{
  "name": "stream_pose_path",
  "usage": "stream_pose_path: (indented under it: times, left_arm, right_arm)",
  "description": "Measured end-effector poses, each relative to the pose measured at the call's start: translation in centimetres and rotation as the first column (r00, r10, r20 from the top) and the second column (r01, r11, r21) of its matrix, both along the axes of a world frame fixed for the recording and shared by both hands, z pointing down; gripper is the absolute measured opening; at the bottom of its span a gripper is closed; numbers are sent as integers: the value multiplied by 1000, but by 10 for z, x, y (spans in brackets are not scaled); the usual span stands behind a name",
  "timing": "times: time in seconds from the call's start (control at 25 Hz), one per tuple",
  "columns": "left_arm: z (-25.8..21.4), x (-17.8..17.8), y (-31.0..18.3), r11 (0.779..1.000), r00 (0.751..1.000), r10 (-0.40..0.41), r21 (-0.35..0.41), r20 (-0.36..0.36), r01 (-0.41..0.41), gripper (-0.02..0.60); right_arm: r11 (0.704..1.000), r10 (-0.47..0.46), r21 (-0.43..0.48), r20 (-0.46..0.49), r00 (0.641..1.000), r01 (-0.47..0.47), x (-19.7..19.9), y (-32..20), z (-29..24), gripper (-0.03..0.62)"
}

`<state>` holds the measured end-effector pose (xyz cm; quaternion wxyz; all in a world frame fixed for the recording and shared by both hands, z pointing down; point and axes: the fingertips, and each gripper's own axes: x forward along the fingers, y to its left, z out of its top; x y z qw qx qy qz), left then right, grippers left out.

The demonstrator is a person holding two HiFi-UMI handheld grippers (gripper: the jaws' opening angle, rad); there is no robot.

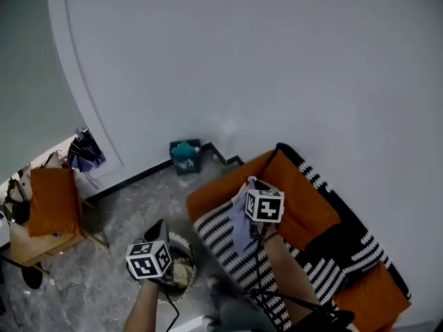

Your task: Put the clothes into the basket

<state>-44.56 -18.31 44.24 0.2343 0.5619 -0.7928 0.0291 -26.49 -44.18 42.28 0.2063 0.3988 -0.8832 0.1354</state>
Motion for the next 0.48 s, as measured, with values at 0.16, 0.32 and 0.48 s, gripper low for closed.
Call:
stream_pose_path:
  times: [0.16, 0.32, 0.48]
  left_arm:
    - [-38, 8, 9, 998, 999, 6, 58, 49, -9, -6]
    - [-74, 10, 28, 992, 997, -17, 123, 73, 8, -6]
    - [-102, 19, 48, 987, 994, -21, 159, 106, 4, -6]
  right_arm:
    - [997, 9, 76, 52, 999, -13, 17, 8, -62, 17]
    - [986, -14, 164, 94, 995, -2, 24, 28, -126, 17]
    - [971, -47, 237, 70, 996, 29, 22, 53, -171, 15]
